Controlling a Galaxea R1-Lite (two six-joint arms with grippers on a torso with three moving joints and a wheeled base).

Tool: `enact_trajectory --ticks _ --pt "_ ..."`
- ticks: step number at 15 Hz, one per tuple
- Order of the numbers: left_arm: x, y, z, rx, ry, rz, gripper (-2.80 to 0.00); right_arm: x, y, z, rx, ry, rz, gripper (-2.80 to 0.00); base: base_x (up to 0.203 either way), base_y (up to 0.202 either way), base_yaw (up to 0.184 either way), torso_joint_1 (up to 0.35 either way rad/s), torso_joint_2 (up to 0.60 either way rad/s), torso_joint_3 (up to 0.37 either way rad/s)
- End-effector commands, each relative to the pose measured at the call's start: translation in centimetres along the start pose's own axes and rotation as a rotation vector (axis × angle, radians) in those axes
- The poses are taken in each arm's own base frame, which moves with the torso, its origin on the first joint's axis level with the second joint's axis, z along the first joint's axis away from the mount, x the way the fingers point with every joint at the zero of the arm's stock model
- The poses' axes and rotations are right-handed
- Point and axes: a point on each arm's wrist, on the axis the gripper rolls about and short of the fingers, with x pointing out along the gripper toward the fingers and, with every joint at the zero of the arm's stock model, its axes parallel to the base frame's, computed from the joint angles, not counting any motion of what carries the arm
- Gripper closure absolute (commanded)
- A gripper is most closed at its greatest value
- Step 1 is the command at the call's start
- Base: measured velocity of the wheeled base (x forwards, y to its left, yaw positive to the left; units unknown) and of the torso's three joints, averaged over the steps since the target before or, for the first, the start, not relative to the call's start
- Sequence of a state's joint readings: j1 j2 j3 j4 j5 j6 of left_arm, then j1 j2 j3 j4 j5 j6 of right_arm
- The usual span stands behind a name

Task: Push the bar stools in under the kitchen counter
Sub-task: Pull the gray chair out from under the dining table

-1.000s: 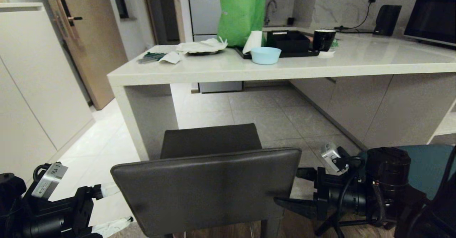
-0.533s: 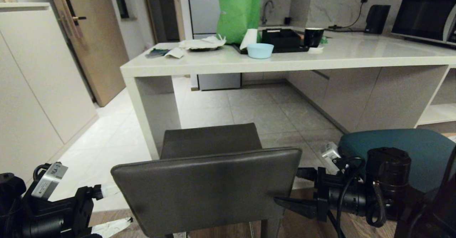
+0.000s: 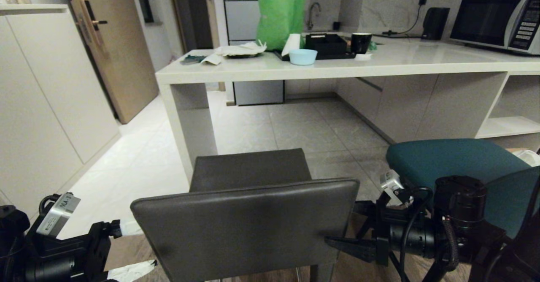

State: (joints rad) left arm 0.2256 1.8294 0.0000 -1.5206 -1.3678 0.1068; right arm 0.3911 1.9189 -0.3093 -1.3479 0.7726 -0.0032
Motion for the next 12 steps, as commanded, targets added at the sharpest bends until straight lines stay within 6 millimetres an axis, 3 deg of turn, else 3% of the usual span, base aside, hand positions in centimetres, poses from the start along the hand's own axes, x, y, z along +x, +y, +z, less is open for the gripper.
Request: enact_trajectory --ticks 1,6,12 --pt "0.0 0.1 0.1 0.008 -0.001 0.001 -2.8 -0.1 -0.1 0.2 -0.011 -0.012 -0.006 -2.8 0.0 0.0 0.0 0.0 0.0 0.0" --pt "-1.0 0.5 0.0 -0.004 -0.011 0.074 -2.8 -1.6 0.2 -0.4 0.015 0.005 -0.032 -2.8 0.0 0.0 0.0 0.0 0.0 0.0" --pt "-7.5 0.7 -0.1 0.003 -0.095 0.253 -2.8 -9.0 -1.1 -1.0 0.056 -0.066 -0.194 -2.8 0.0 0.0 0.0 0.0 0.0 0.0"
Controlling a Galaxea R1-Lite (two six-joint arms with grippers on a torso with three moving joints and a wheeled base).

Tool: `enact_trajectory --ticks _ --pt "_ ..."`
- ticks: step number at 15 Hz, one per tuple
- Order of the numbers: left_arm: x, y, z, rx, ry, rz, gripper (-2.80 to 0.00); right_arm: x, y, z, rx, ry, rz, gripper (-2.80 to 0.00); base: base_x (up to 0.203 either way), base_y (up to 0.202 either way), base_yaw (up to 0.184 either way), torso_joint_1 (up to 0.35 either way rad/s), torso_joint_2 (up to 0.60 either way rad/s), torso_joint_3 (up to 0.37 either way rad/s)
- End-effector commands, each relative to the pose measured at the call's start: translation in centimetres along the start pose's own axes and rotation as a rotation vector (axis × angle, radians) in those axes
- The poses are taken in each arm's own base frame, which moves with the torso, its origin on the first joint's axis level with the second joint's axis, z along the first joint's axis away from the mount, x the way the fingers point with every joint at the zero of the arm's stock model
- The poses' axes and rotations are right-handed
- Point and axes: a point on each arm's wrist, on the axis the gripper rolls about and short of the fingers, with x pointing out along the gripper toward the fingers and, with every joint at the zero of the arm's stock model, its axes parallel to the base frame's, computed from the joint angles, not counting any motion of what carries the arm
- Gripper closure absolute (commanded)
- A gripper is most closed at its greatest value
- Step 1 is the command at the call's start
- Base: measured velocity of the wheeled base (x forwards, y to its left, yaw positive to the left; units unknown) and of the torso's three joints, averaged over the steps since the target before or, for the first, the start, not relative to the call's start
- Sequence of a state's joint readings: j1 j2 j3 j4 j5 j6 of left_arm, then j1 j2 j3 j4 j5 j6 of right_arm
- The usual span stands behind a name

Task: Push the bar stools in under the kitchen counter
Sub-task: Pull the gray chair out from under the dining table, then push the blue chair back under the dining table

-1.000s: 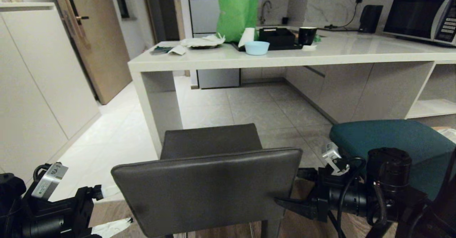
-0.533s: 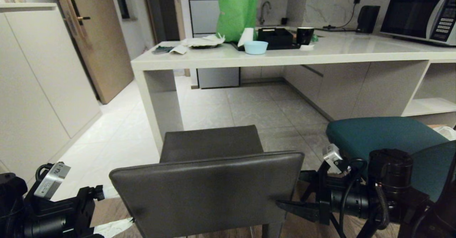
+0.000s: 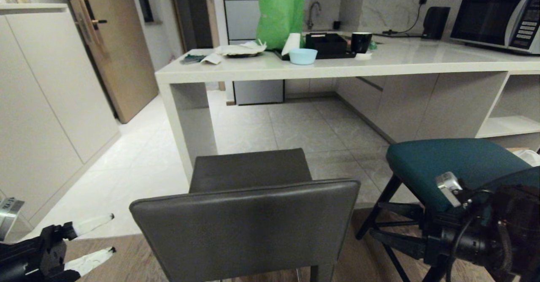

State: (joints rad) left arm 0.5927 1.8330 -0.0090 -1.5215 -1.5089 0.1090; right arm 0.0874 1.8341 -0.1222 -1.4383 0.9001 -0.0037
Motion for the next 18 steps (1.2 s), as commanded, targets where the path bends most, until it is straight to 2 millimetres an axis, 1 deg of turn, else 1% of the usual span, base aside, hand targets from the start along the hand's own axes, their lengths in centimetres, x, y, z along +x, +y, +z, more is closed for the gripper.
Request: enact_trajectory --ticks 1,2,3,4,5,6,7,8,9,10,11,12,13,14,16,18 --pt "-1.4 -0.3 0.5 0.035 -0.017 0.061 -2.8 -1.9 0.6 0.5 -0.019 -0.036 -0.034 -2.8 0.0 0.0 0.0 0.0 0.0 0.0" --pt "-1.7 -0.7 1.0 0.068 -0.021 0.075 -2.8 -2.6 1.3 0.8 -0.03 -0.05 -0.051 -2.8 0.0 0.0 0.0 0.0 0.0 0.0" --pt "-2.2 -1.3 1.7 0.104 -0.025 0.099 -2.8 -3.3 2.1 1.2 -0.05 -0.07 -0.111 -2.8 0.0 0.0 0.0 0.0 0.0 0.0" --pt "-2.5 -1.9 2.4 0.129 -0.028 0.121 -2.8 -3.8 2.4 1.9 -0.076 -0.105 -0.218 -2.8 0.0 0.0 0.0 0.0 0.0 0.0" --pt "-2.7 -2.4 3.1 0.145 -0.03 0.154 -2.8 -4.1 2.5 3.1 -0.096 -0.165 -0.32 -2.8 0.0 0.0 0.0 0.0 0.0 0.0" --pt "-2.6 -2.5 3.8 0.148 -0.039 0.245 -2.8 -4.1 2.2 5.2 -0.115 -0.257 -0.406 -2.8 0.0 0.0 0.0 0.0 0.0 0.0" --pt "-2.0 -2.3 4.7 0.135 -0.062 0.347 -2.8 -4.0 1.7 7.8 -0.135 -0.367 -0.509 -2.8 0.0 0.0 0.0 0.0 0.0 0.0" --pt "-1.0 -1.9 5.8 0.12 -0.102 0.444 -2.8 -4.1 1.3 10.4 -0.141 -0.464 -0.628 -2.8 0.0 0.0 0.0 0.0 0.0 0.0" --pt "0.6 -1.5 7.1 0.118 -0.171 0.558 -2.8 -4.2 1.1 13.0 -0.13 -0.549 -0.743 -2.8 0.0 0.0 0.0 0.0 0.0 0.0" --pt "2.1 -0.9 8.5 0.117 -0.249 0.682 -2.8 -4.4 1.5 15.3 -0.098 -0.594 -0.839 -2.8 0.0 0.0 0.0 0.0 0.0 0.0" --pt "3.7 -0.4 10.0 0.107 -0.317 0.792 -2.8 -4.6 2.5 17.0 -0.054 -0.598 -0.912 -2.8 0.0 0.0 0.0 0.0 0.0 0.0" --pt "5.5 -0.2 11.5 0.084 -0.358 0.861 -2.8 -4.5 4.3 18.3 -0.024 -0.61 -0.932 -2.8 0.0 0.0 0.0 0.0 0.0 0.0" --pt "6.8 -0.9 12.5 0.072 -0.377 0.872 -2.8 -4.3 5.9 18.9 -0.004 -0.609 -0.938 -2.8 0.0 0.0 0.0 0.0 0.0 0.0" --pt "7.2 -2.4 13.1 0.091 -0.387 0.84 -2.8 -4.5 7.3 19.1 -0.012 -0.603 -0.962 -2.8 0.0 0.0 0.0 0.0 0.0 0.0" --pt "6.7 -5.5 13.6 0.151 -0.389 0.79 -2.8 -6.0 8.8 18.7 -0.077 -0.592 -1.001 -2.8 0.0 0.0 0.0 0.0 0.0 0.0" --pt "5.4 -9.2 14.0 0.182 -0.391 0.714 -2.8 -7.9 10.3 17.6 -0.133 -0.59 -1.018 -2.8 0.0 0.0 0.0 0.0 0.0 0.0"
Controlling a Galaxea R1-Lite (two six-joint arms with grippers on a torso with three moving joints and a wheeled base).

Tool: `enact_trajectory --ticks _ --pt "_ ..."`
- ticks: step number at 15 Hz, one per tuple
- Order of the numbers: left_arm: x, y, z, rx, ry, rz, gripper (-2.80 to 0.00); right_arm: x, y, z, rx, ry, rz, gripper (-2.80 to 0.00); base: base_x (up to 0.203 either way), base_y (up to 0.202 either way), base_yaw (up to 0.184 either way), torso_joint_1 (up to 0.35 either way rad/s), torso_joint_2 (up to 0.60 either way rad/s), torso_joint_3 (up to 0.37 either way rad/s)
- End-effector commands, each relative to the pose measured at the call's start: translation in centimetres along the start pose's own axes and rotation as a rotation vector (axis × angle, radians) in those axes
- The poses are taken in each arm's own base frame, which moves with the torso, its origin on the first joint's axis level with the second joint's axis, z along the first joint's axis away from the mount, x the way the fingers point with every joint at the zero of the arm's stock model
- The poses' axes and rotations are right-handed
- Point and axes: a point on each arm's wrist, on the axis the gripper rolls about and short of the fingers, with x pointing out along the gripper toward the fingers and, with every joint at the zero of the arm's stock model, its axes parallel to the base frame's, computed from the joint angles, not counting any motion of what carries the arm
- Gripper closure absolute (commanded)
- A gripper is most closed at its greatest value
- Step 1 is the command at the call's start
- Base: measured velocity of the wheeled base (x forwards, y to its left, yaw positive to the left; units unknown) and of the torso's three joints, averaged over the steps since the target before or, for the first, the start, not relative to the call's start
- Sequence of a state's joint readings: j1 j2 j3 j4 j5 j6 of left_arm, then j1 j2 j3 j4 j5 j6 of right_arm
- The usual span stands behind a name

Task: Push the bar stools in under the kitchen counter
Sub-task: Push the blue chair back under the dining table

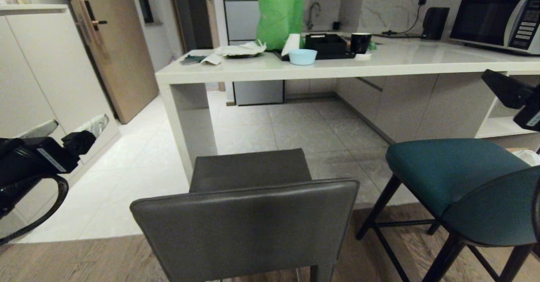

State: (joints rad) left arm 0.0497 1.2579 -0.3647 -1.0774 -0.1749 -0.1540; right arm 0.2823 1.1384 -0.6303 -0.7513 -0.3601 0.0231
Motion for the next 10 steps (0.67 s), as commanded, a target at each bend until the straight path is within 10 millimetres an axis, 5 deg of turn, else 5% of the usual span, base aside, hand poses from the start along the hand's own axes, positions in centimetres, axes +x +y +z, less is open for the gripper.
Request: enact_trajectory --ticks 1,7,10 --pt "-4.2 -1.8 2.5 0.011 -0.083 -0.072 -2.8 -3.1 -1.2 1.1 -0.012 -0.067 -0.004 -2.8 0.0 0.0 0.0 0.0 0.0 0.0" --pt "-16.6 -3.8 4.4 0.016 -0.099 -0.186 -2.8 -11.4 -4.9 0.6 -0.088 -0.206 -0.138 -2.8 0.0 0.0 0.0 0.0 0.0 0.0" --pt "-21.4 -4.2 3.4 0.066 -0.129 -0.148 -2.8 -16.4 -6.0 -0.7 -0.116 -0.256 -0.157 -2.8 0.0 0.0 0.0 0.0 0.0 0.0"
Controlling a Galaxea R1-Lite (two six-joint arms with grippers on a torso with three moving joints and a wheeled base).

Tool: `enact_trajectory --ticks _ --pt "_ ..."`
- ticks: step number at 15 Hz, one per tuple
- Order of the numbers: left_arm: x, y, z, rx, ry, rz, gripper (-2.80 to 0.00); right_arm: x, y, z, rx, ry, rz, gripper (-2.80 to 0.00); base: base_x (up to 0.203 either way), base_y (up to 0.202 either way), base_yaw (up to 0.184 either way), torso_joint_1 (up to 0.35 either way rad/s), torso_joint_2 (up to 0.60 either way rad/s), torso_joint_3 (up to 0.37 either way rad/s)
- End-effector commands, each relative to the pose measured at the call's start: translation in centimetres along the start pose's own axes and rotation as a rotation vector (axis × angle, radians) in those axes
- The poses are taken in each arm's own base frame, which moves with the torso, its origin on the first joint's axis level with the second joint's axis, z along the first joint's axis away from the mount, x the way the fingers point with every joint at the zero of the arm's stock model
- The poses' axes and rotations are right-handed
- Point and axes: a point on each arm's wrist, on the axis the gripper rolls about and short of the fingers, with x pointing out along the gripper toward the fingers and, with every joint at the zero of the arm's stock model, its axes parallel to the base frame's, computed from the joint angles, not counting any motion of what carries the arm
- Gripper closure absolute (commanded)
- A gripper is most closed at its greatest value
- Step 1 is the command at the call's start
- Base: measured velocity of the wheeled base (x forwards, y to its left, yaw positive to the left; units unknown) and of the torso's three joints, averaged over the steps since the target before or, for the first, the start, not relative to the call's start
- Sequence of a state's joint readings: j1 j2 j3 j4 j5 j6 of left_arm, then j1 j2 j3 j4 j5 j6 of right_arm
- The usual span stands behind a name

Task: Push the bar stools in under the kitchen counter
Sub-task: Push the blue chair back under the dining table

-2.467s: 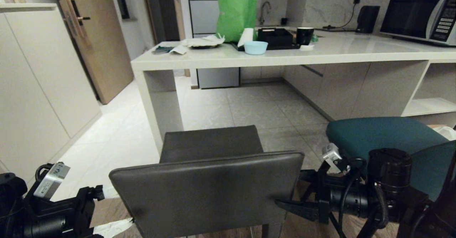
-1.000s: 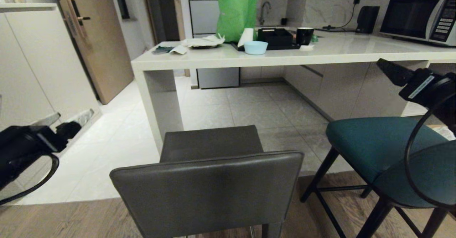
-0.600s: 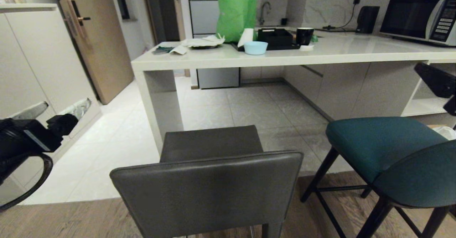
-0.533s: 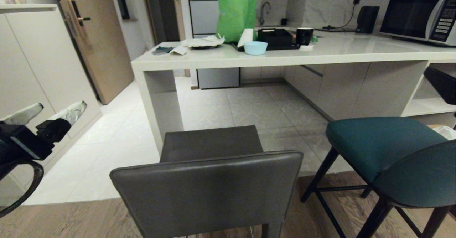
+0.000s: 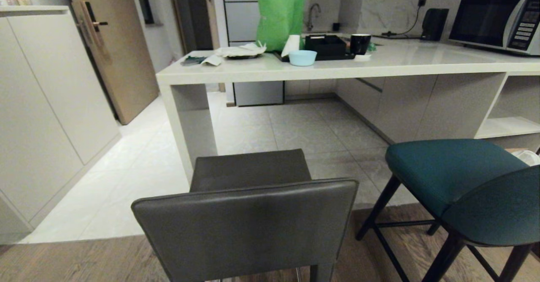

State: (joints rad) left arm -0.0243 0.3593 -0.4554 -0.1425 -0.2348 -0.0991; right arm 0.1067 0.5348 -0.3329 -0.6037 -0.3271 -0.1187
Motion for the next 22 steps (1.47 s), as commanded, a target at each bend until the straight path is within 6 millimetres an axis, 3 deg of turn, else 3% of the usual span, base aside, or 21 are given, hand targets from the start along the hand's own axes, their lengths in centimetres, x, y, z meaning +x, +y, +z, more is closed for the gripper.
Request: enact_trajectory --ticks 1,4,5,7,9,10,15,22 --pt "-4.2 -1.0 -0.7 0.056 -0.082 0.01 -2.8 -4.4 -1.4 0.0 0.016 -0.097 -0.022 -2.8 0.0 0.0 0.0 0.0 0.0 0.0" --pt "-6.2 -1.1 -4.9 0.138 0.03 0.038 -2.8 -9.2 -2.2 -3.0 -0.033 -0.05 0.0 -2.8 0.0 0.0 0.0 0.0 0.0 0.0" --pt "-5.8 -0.8 -6.6 0.135 0.094 0.059 -2.8 -9.7 -2.1 -4.4 -0.052 -0.013 0.012 -2.8 0.0 0.0 0.0 0.0 0.0 0.0" --pt "-5.3 -0.2 -9.4 0.128 0.201 0.129 -2.8 -9.4 -1.4 -9.1 -0.127 0.148 0.085 -2.8 0.0 0.0 0.0 0.0 0.0 0.0" --pt "-4.9 0.2 -12.1 0.122 0.291 0.15 -2.8 -9.5 -1.1 -11.6 -0.157 0.228 0.161 -2.8 0.0 0.0 0.0 0.0 0.0 0.0" --pt "-4.7 0.4 -13.0 0.13 0.303 0.159 -2.8 -9.5 -1.0 -11.6 -0.154 0.237 0.212 -2.8 0.0 0.0 0.0 0.0 0.0 0.0" --pt "-4.3 0.8 -14.1 0.109 0.275 0.264 -2.8 -10.1 -0.8 -13.0 -0.124 0.386 0.321 -2.8 0.0 0.0 0.0 0.0 0.0 0.0" --pt "-4.4 0.8 -14.0 0.064 0.269 0.276 -2.8 -10.0 -0.7 -12.8 -0.106 0.359 0.313 -2.8 0.0 0.0 0.0 0.0 0.0 0.0"
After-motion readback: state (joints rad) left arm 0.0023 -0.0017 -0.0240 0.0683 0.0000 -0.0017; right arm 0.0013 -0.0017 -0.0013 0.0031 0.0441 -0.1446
